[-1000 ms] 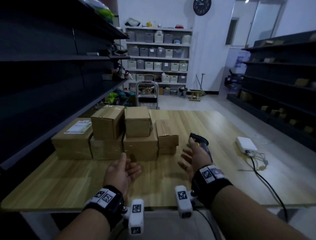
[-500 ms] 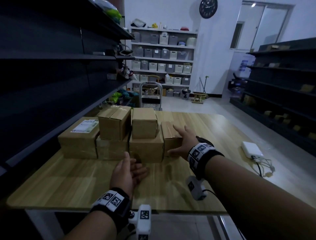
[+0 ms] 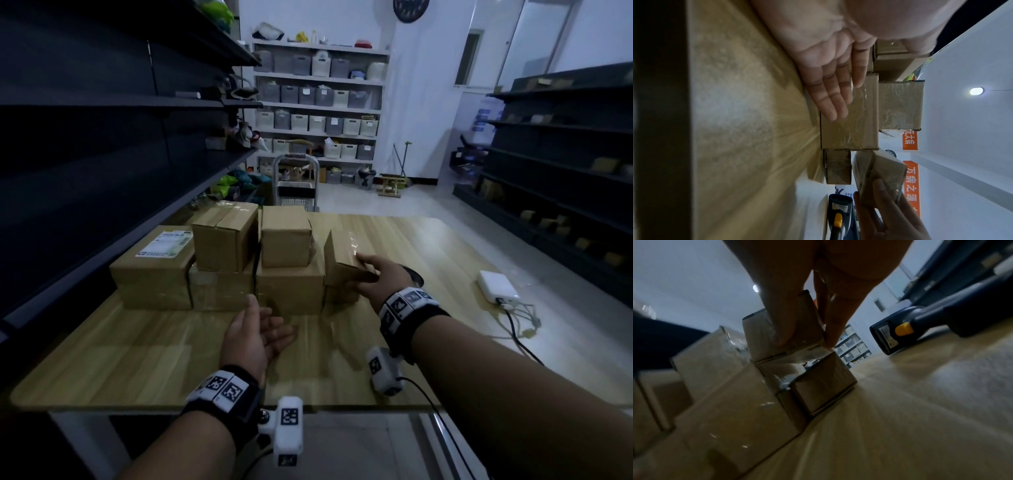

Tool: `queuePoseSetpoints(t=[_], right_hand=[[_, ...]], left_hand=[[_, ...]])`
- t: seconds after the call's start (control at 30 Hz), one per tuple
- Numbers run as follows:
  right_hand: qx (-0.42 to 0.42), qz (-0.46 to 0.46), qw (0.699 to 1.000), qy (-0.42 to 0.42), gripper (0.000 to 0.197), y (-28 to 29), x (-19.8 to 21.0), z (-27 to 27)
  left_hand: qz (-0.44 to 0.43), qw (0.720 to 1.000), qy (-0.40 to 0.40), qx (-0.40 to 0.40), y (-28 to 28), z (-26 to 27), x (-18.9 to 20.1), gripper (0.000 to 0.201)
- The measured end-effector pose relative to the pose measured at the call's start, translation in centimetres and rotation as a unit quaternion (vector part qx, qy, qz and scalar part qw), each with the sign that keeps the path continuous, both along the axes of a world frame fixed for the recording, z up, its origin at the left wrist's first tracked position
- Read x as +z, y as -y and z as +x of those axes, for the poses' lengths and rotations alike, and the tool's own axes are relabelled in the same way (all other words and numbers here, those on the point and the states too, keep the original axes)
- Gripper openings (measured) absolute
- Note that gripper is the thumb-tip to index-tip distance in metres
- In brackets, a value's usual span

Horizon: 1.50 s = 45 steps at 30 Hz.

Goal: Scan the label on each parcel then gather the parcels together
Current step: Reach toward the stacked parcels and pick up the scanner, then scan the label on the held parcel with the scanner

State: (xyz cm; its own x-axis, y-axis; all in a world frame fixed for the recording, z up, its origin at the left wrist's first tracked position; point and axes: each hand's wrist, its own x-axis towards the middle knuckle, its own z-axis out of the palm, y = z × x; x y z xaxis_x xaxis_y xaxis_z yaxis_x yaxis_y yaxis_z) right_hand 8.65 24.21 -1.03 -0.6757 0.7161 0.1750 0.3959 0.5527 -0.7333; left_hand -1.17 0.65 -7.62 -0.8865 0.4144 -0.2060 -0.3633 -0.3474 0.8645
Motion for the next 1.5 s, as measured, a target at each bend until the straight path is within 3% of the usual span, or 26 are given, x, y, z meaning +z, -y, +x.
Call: queuePoseSetpoints(t=[0.13,0.27,0.43,0.57,0.63,0.7,0.87,1.03,1.17,1.33,1.4,1.5], right_hand=[[0.002,-0.13,0.984,-0.125,0.069,1.1,-0.4,2.6],[0.015,-0.279,0.927,-0.252,0.067,1.4,-0.7,5.4],[0.022,-0.385,0.86,-0.334,0.05,0.3,-0.6,7.9],[0.014,-0.342,0.887,-0.308,0.04,0.0,-1.7,8.8],[0.029,-0.355,0.882,-0.31,0.057,-0.1,-2.4,9.2],[0.041,-0.375,0.874,-0.306,0.061,-0.3,-2.8,9.8],[0.035,-0.426,0.866,-0.259,0.032,-0.2,-3.5,12.6],[-0.025,-0.462,0.864,-0.198,0.036,-0.4,-4.7,14.4],[-0.05,-0.476,0.852,-0.213,0.03,-1.2,-5.2,14.9],[-0.154,-0.464,0.836,-0.25,0.023,-3.7,-4.1,14.7],[-0.171,-0.442,0.845,-0.248,0.027,-5.4,-3.4,14.5],[-0.182,-0.391,0.883,-0.186,0.032,-7.3,-2.3,13.9]], left_hand=[[-0.008,1.0,0.001,-0.004,0.2,0.4,0.2,0.054],[-0.03,0.999,-0.018,-0.009,0.0,1.3,0.5,0.045],[-0.017,0.998,0.006,-0.055,-2.8,3.7,1.8,0.032],[-0.02,0.993,0.028,-0.111,-6.5,5.4,3.1,0.031],[-0.019,0.989,0.043,-0.139,-8.3,5.6,3.4,0.04],[-0.013,0.987,0.068,-0.145,-9.7,5.6,3.8,0.049],[0.027,0.976,0.121,-0.179,-12.3,6.4,4.0,0.048],[0.029,0.972,0.162,-0.169,-12.7,7.2,2.2,0.043],[0.037,0.977,0.159,-0.137,-12.6,6.8,1.5,0.041],[0.016,0.981,0.113,-0.155,-12.1,6.1,1.5,0.035],[-0.002,0.98,0.094,-0.177,-11.9,5.8,1.5,0.035],[-0.004,0.98,0.076,-0.184,-12.0,5.1,1.0,0.049]])
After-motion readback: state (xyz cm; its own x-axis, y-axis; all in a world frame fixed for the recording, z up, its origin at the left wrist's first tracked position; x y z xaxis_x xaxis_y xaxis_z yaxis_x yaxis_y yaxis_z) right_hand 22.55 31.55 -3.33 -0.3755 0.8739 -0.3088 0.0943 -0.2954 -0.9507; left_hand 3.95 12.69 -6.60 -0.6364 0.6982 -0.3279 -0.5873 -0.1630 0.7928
